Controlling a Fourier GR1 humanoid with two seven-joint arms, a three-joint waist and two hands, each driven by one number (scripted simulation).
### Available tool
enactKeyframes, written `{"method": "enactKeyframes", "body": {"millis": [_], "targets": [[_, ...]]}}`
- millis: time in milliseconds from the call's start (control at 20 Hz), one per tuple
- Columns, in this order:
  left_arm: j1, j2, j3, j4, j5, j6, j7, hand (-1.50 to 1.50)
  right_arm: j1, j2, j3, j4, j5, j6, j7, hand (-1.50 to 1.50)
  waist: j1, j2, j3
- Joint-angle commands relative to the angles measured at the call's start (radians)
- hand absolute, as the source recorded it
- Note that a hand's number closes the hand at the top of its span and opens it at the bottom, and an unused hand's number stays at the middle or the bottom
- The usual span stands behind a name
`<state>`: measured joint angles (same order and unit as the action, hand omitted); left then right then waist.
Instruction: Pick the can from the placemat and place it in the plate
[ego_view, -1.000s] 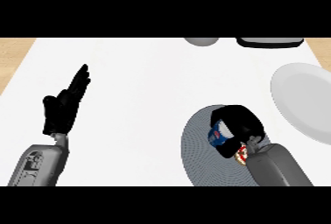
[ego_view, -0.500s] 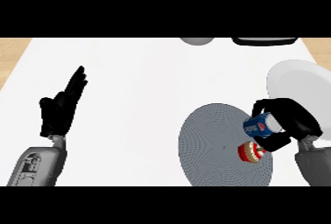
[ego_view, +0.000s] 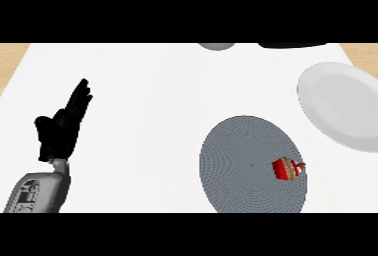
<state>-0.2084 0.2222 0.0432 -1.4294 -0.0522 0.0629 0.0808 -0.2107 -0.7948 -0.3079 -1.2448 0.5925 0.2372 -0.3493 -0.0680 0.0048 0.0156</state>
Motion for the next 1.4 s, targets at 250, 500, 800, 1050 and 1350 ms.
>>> {"method": "enactKeyframes", "body": {"millis": [250, 500, 800, 1050, 1350], "targets": [[-0.022, -0.006, -0.025, -0.018, -0.002, -0.018, 0.017, 0.0, -0.019, -0.191, -0.24, 0.313, -0.217, 0.074, -0.549, 1.5, 0.06, 0.009, -0.002], [-0.03, -0.042, -0.08, -0.025, -0.02, -0.027, 0.014, 0.0, -0.072, -0.246, -0.195, 0.53, -0.211, 0.165, -0.694, 1.5, 0.113, 0.014, -0.007], [-0.082, -0.043, -0.082, -0.027, -0.016, -0.035, 0.066, 0.0, -0.188, -0.212, -0.081, 0.655, -0.157, 0.119, -0.707, 1.5, 0.132, 0.013, -0.009], [-0.136, -0.035, -0.051, 0.032, -0.012, -0.034, 0.057, 0.0, -0.282, -0.143, 0.015, 0.708, -0.11, 0.088, -0.712, 1.5, 0.119, 0.013, -0.011], [-0.111, -0.038, -0.055, 0.032, -0.028, -0.029, 0.035, 0.0, -0.354, -0.03, 0.147, 0.772, 0.072, -0.198, -0.653, 1.5, 0.121, 0.013, -0.011]]}}
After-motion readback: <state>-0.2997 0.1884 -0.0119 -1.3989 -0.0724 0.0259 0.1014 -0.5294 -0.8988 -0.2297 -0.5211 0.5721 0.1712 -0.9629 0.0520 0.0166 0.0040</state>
